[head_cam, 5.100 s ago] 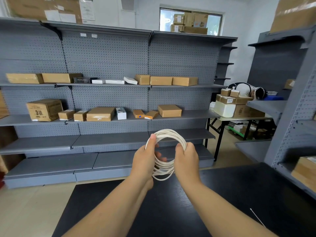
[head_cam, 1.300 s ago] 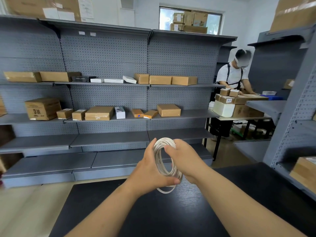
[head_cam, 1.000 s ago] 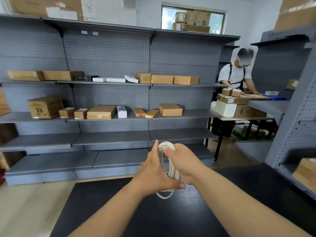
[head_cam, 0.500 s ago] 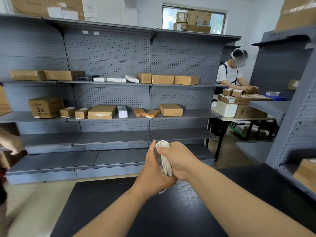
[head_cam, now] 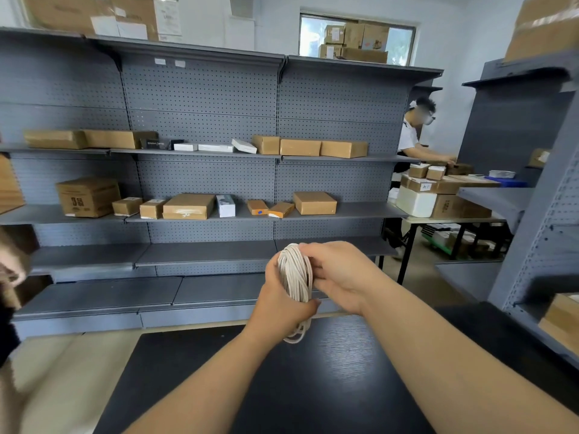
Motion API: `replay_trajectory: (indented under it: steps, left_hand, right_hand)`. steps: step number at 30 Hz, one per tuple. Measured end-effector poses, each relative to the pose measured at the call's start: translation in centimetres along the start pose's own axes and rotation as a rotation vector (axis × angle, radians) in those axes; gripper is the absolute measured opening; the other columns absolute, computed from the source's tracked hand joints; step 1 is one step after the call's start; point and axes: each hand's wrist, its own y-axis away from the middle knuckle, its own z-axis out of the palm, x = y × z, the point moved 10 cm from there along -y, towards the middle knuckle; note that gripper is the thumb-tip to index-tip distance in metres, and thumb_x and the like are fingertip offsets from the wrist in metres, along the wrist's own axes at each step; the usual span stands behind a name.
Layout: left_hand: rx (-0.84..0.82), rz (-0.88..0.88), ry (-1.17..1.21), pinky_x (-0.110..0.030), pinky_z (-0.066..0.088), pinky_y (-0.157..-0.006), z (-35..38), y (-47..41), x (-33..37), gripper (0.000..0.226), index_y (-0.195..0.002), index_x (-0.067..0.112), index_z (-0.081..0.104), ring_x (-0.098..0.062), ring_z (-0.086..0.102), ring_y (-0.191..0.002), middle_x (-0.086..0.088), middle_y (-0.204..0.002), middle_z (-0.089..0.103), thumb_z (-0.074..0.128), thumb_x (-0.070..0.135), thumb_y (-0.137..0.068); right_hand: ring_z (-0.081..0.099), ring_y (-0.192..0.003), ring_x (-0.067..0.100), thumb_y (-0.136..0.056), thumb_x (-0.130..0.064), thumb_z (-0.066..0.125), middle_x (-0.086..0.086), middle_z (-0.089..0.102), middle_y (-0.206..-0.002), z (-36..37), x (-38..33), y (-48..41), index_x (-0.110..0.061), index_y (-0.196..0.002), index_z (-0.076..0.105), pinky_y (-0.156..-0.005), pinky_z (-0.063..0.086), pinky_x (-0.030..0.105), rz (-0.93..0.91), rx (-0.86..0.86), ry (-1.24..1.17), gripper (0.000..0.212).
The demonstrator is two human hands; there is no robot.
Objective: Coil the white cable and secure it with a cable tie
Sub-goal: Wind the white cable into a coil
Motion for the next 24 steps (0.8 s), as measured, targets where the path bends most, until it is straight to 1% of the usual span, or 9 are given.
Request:
replay_trajectory:
  steps: [3, 6, 9, 13, 15, 16, 18, 20, 24]
  left_hand:
    - [0.024, -0.102, 0.081, -0.022, 0.045, -0.077, -0.2, -0.1, -0.8, 0.067, -0.123, 0.026, 0.037, -0.006, 0.055, -0.093, 0.010, -0.104, 0.056, 0.077, 0.014, -0.070]
    - [0.021, -0.173, 0.235, -0.021, 0.046, -0.066, -0.1, 0.0, -1.5, 0.048, -0.110, 0.020, 0.047, -0.006, 0.058, -0.083, 0.007, -0.092, 0.060, 0.075, 0.007, -0.073]
    - [-0.011, -0.180, 0.350, -0.029, 0.050, -0.070, 0.3, -0.3, -1.8, 0.039, -0.101, 0.017, 0.055, -0.016, 0.060, -0.078, -0.003, -0.087, 0.063, 0.075, 0.004, -0.070]
    - [-0.088, -0.178, 0.420, -0.034, 0.050, -0.070, 0.8, -0.3, -1.7, 0.044, -0.099, 0.006, 0.058, -0.018, 0.058, -0.074, -0.007, -0.081, 0.062, 0.071, 0.012, -0.058]
    - [-0.154, -0.170, 0.374, -0.032, 0.050, -0.069, 1.4, -0.2, -1.7, 0.043, -0.101, 0.006, 0.060, -0.017, 0.059, -0.072, -0.007, -0.081, 0.064, 0.070, 0.013, -0.060]
    - [-0.185, -0.172, 0.349, -0.032, 0.050, -0.069, 1.7, 0.0, -1.8, 0.041, -0.101, 0.007, 0.061, -0.016, 0.060, -0.072, -0.007, -0.082, 0.065, 0.070, 0.013, -0.062]
    - [-0.211, -0.194, 0.304, -0.031, 0.050, -0.068, 2.0, 0.4, -2.2, 0.034, -0.098, 0.008, 0.064, -0.015, 0.062, -0.071, -0.007, -0.081, 0.067, 0.070, 0.014, -0.065]
    - [-0.210, -0.210, 0.254, -0.033, 0.052, -0.070, 2.0, 0.6, -2.5, 0.025, -0.094, 0.011, 0.066, -0.017, 0.064, -0.075, -0.010, -0.083, 0.069, 0.071, 0.013, -0.069]
    - [-0.223, -0.245, 0.225, -0.033, 0.051, -0.075, 2.1, 1.2, -3.0, 0.031, -0.096, 0.009, 0.066, -0.020, 0.064, -0.082, -0.020, -0.098, 0.068, 0.070, 0.016, -0.066]
  right_hand:
    - [0.061, -0.085, 0.012, -0.093, -0.017, 0.053, 0.002, 0.065, -0.086, -0.7, -1.4, 0.4, -0.014, -0.078, 0.060, -0.089, 0.047, 0.028, -0.060, 0.007, 0.073, 0.017]
    - [0.056, -0.106, 0.013, -0.090, -0.031, 0.056, -0.007, 0.062, -0.103, -2.2, -2.1, 0.4, -0.024, -0.091, 0.060, -0.102, 0.039, 0.035, -0.147, 0.080, 0.309, 0.008]
    - [0.054, -0.111, 0.010, -0.089, -0.033, 0.058, -0.005, 0.060, -0.122, -2.6, -1.5, 0.3, -0.016, -0.123, 0.056, -0.098, 0.041, 0.029, -0.198, 0.107, 0.421, 0.038]
    - [0.048, -0.121, 0.008, -0.086, -0.035, 0.062, -0.006, 0.050, -0.133, -2.1, 0.1, 0.0, -0.016, -0.137, 0.042, -0.095, 0.038, 0.024, -0.185, 0.044, 0.363, 0.058]
    - [0.049, -0.123, 0.009, -0.084, -0.034, 0.065, -0.007, 0.052, -0.131, -1.3, 0.7, -0.2, -0.020, -0.132, 0.047, -0.093, 0.040, 0.023, -0.178, -0.016, 0.329, 0.053]
    - [0.053, -0.118, 0.009, -0.084, -0.032, 0.066, -0.007, 0.057, -0.126, -0.8, 0.8, -0.2, -0.021, -0.124, 0.053, -0.091, 0.044, 0.023, -0.180, -0.052, 0.318, 0.044]
    - [0.062, -0.100, 0.009, -0.082, -0.030, 0.068, -0.006, 0.067, -0.105, -0.1, 1.0, -0.1, -0.019, -0.108, 0.060, -0.086, 0.049, 0.024, -0.178, -0.106, 0.313, 0.029]
    - [0.062, -0.085, 0.009, -0.080, -0.028, 0.070, -0.005, 0.067, -0.088, 0.1, 1.5, -0.1, -0.018, -0.096, 0.060, -0.082, 0.050, 0.026, -0.157, -0.120, 0.290, 0.021]
    - [0.062, -0.075, 0.010, -0.079, -0.021, 0.072, -0.001, 0.066, -0.079, 0.2, 2.4, -0.2, -0.014, -0.085, 0.062, -0.077, 0.051, 0.027, -0.136, -0.103, 0.257, 0.014]
